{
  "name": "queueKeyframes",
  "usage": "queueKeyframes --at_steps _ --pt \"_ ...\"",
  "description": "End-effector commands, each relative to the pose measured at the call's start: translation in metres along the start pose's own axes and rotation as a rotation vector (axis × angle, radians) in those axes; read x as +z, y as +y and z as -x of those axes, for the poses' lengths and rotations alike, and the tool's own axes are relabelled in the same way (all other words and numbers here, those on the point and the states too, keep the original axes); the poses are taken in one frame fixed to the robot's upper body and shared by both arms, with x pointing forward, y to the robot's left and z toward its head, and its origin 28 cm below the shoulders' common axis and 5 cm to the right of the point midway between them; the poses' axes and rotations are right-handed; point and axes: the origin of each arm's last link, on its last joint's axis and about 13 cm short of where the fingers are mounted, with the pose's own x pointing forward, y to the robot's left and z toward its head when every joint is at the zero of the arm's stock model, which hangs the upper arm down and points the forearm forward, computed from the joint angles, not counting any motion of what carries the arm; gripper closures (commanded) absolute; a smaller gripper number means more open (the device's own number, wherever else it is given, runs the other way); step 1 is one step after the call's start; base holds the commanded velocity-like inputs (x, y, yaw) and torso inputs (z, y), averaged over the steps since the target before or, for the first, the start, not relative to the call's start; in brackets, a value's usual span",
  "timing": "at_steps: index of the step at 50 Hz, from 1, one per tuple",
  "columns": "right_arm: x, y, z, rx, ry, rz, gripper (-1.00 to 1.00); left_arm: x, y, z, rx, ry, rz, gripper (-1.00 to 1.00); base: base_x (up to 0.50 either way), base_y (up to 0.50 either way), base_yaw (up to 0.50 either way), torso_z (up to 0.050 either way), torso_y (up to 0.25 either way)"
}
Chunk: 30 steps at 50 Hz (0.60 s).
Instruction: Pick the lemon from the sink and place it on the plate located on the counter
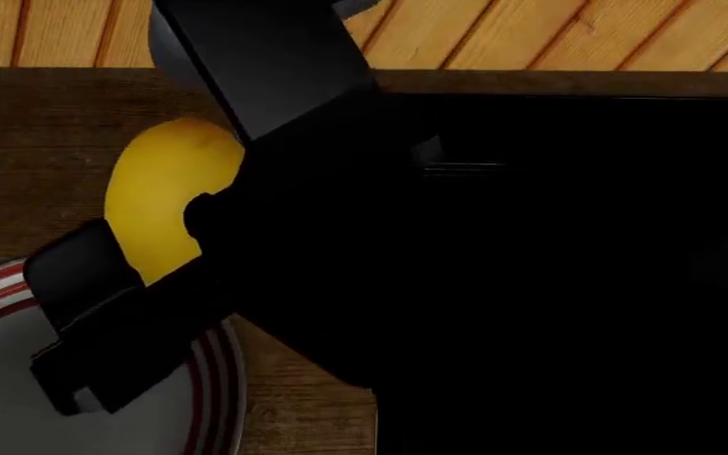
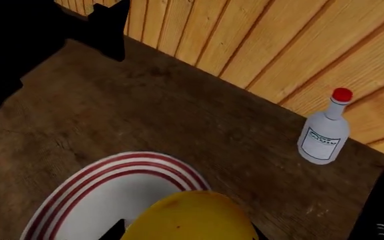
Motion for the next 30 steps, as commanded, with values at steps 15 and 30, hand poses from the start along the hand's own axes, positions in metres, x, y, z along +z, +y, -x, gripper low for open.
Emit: queueKeyframes --at_steps 15,30 --pt "-0.009 0.003 -0.031 0.095 0.034 0.004 1.0 0.002 0.003 0.003 0.0 -0.053 0.0 -1.0 0.0 0.0 0.0 0.0 0.0" --pt "-0.016 0.005 -0.045 0.126 0.054 0.009 1.0 0.001 0.003 0.002 0.009 -0.032 0.009 -1.0 0.0 0.0 0.0 0.0 0.0"
